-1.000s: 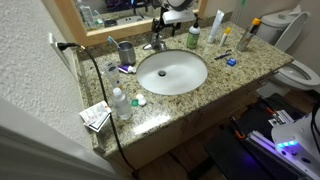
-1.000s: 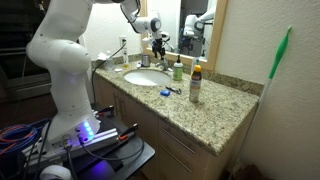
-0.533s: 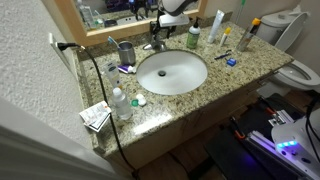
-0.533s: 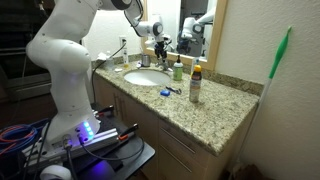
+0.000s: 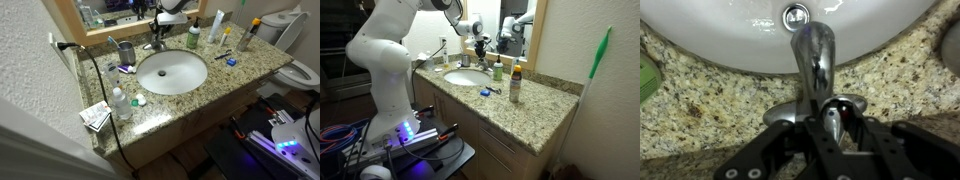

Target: Push the faucet handle upwards

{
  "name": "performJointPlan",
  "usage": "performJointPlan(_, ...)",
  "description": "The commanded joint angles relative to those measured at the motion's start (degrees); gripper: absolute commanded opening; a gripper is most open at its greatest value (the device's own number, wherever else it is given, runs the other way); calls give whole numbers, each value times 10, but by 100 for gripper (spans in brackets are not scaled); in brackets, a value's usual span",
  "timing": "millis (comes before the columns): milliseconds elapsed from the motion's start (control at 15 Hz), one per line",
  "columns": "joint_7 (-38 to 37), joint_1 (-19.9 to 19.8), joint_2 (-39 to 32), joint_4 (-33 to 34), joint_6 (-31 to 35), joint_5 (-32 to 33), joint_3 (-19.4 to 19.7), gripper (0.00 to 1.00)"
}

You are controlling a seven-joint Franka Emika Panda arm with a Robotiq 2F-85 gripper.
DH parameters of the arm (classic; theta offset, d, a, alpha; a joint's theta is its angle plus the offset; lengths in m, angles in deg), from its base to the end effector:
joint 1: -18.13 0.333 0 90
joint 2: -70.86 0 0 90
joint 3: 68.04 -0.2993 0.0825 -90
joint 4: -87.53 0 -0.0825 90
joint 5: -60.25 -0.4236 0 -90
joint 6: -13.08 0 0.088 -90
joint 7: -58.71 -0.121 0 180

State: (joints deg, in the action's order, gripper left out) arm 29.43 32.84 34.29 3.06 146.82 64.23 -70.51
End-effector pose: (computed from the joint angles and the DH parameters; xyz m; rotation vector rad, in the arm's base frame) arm 0.7306 0.2186 0.2782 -3.0517 0.2756 -0.3330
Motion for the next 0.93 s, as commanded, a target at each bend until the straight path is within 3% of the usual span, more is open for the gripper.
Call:
performJointPlan(0,21,-6,26,-15,-33,-33,-5,6)
performJointPlan(867,99,-69,97,-84,15,-202,-44,7)
